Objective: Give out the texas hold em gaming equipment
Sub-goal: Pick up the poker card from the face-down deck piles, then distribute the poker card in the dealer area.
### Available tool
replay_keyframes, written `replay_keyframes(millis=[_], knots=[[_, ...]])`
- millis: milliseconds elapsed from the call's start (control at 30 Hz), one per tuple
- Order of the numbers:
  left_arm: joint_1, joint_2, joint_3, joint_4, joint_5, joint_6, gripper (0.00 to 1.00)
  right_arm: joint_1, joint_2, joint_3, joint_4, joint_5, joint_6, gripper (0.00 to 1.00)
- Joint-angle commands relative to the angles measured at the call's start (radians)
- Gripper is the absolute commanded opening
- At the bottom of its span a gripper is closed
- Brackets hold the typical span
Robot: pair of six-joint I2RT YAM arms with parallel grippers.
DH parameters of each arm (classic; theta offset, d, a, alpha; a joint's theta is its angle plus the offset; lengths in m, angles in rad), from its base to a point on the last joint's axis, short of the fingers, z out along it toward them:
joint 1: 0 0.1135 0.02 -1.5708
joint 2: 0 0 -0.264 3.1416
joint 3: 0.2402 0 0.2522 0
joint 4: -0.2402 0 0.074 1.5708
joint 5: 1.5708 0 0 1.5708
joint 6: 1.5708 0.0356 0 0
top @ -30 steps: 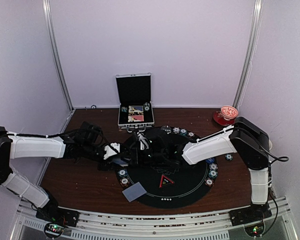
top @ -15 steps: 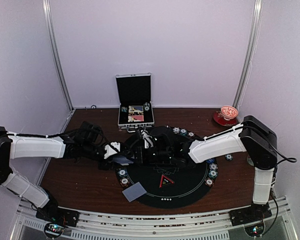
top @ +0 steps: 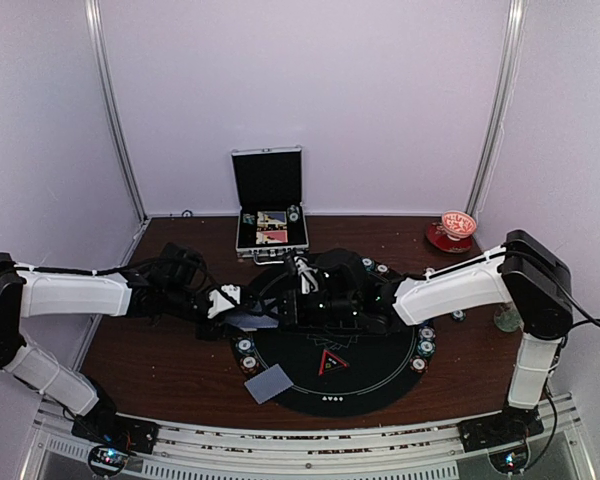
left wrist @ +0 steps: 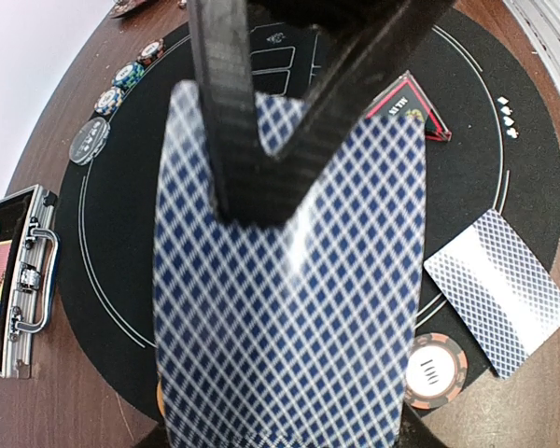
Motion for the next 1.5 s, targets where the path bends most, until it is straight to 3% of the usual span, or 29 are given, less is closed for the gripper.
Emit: replay_keyframes(millis=[0,300,467,800,1167,1467], knots=[[0.002,-0.001,0.010,0.027,0.019,-0.003,0.35,-0.018,-0.065,-0.023,-0.014,0.047,-0.007,0.00],[0.010,0.001,0.013,0.028,0.025,-0.008,0.35,-0.104,-0.168,-0.164,0.099,0.126,0.080,0.00],[0.010,0.005,0.017,0.025,0.024,-0.008,0.35,-0.162,-0.136,-0.172,0.146,0.250,0.162,0.00],[0.009,-0.002,0.014,0.026,0.026,-0.007,0.35,-0.264,0.134,0.041,0.171,0.374,0.291,0.00],[0.010,0.002,0.012,0.026,0.026,-0.002,0.35,-0.324,0.367,0.272,0.101,0.375,0.368,0.00],[0.010,-0.001,0.011,0.025,0.027,-0.001,0.35,-0.338,0.452,0.362,0.034,0.386,0.373,0.00]])
